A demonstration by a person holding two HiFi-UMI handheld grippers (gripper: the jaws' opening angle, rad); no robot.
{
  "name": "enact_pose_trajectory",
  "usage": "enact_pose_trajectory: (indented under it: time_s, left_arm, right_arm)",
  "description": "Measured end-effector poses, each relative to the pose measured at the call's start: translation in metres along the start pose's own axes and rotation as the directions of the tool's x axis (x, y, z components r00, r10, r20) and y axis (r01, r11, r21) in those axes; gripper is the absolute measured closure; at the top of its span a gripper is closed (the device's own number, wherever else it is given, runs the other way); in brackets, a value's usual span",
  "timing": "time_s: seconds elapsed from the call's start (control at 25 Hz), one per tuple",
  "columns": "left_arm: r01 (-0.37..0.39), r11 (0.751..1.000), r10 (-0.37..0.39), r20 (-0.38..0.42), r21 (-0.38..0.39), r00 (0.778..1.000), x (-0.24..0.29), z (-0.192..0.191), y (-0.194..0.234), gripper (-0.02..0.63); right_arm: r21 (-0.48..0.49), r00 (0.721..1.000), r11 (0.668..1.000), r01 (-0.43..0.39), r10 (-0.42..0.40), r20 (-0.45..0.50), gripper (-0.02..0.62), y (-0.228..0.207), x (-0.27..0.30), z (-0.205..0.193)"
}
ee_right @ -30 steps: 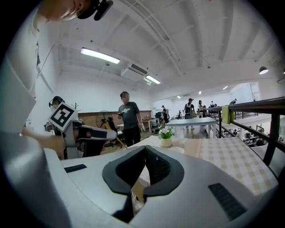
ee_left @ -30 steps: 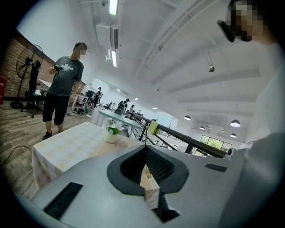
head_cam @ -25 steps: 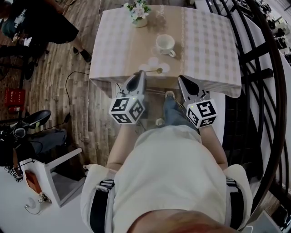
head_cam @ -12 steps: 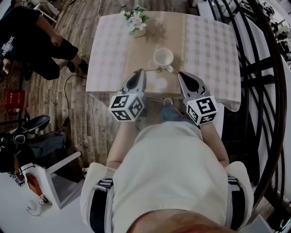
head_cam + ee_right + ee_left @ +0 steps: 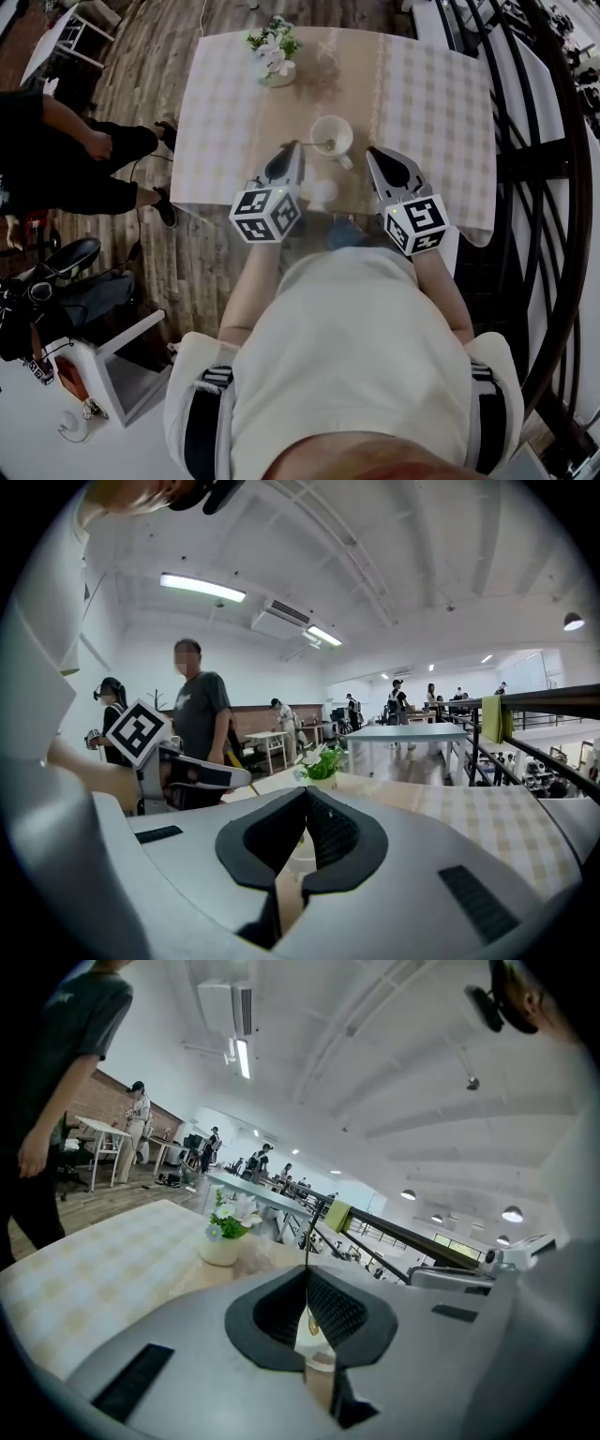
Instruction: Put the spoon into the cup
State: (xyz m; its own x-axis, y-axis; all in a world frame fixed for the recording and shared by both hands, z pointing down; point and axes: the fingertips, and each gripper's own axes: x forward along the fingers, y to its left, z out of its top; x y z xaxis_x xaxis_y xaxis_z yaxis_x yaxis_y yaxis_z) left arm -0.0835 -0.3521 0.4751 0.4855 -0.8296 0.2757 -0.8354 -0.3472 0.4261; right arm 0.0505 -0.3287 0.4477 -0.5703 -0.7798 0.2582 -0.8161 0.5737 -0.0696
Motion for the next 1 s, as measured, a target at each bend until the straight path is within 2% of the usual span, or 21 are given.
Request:
enact_pose_trajectory:
  time_s: [0.12, 0.52, 1.0]
  left_arm:
    - [-0.015, 1.000, 0.015, -0.022, 0.006, 1.000, 0.018, -0.006, 0.003, 0.601]
    - [-0.037, 0.999, 0.037, -0.119, 0.002, 0.992, 0.015, -0.053, 0.012, 0.600]
    - [-0.069, 0.994, 0.085, -0.186, 0.090, 0.979, 0.033, -0.079, 0.009, 0.600]
  right_arm:
    - [0.007, 1.000, 1.000, -0.011, 0.011, -0.007, 0.594, -0.013, 0.008, -0.003]
    - [0.033, 0.998, 0.999, -0.022, 0.024, -0.061, 0.594, 0.002, 0.005, -0.026]
    - [0.056, 0.995, 0.997, -0.043, 0.048, -0.087, 0.594, -0.009, 0.015, -0.031]
